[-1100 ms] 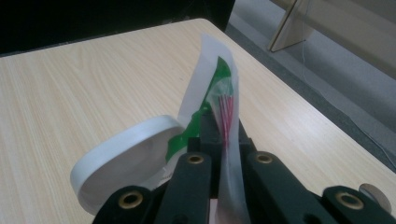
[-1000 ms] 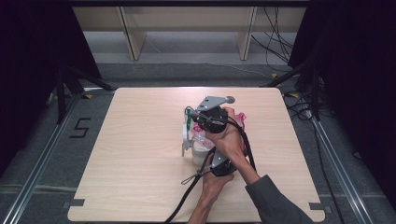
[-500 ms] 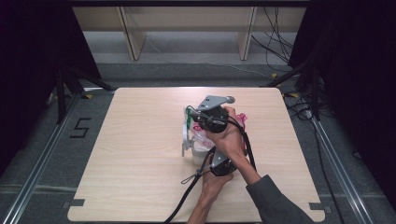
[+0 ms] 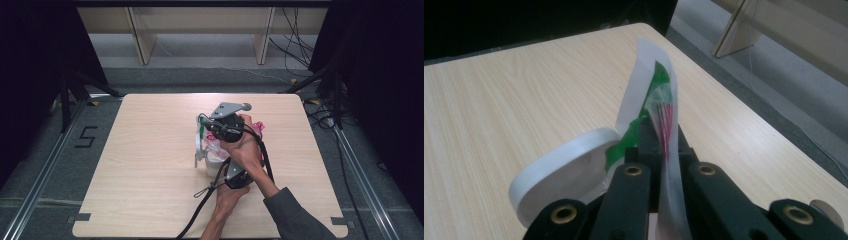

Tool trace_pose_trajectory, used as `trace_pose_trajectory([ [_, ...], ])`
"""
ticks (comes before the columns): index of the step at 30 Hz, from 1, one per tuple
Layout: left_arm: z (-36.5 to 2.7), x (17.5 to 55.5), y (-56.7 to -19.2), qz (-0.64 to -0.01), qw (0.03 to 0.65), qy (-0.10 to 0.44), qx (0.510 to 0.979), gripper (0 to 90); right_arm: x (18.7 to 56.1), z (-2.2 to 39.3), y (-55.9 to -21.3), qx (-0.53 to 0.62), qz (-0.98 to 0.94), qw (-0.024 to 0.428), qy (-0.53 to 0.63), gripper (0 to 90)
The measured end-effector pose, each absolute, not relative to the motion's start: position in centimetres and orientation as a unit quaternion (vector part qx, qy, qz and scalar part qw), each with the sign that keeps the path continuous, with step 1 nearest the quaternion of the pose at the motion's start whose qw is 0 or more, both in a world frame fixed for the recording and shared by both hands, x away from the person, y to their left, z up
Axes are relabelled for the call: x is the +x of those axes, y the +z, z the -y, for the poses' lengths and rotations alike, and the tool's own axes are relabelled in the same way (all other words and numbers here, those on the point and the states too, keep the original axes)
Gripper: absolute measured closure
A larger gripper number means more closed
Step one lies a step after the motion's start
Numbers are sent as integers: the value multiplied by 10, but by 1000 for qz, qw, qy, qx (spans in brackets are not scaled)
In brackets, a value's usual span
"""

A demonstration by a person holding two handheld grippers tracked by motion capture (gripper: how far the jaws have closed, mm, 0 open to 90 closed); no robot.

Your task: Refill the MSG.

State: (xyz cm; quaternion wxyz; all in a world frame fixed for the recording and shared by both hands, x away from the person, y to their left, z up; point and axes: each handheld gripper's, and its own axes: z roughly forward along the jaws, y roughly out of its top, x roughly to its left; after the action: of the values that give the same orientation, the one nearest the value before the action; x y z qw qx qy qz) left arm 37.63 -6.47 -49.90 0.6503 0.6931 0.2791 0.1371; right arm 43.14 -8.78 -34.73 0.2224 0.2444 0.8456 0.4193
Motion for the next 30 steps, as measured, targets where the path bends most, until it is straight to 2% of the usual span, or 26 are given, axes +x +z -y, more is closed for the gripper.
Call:
trace_pose_trajectory([
  [22, 67, 376, -501, -284, 659, 129, 685, 788, 431, 85, -350, 244, -852, 223, 407, 900],
  [27, 66, 376, -501, -282, 658, 131, 686, 789, 433, 87, -349, 232, -848, 241, 411, 900],
  [28, 66, 376, -501, -282, 658, 131, 686, 789, 431, 85, -350, 242, -851, 225, 409, 900],
  [30, 66, 376, -501, -283, 657, 131, 686, 789, 432, 84, -350, 243, -852, 225, 406, 900],
])
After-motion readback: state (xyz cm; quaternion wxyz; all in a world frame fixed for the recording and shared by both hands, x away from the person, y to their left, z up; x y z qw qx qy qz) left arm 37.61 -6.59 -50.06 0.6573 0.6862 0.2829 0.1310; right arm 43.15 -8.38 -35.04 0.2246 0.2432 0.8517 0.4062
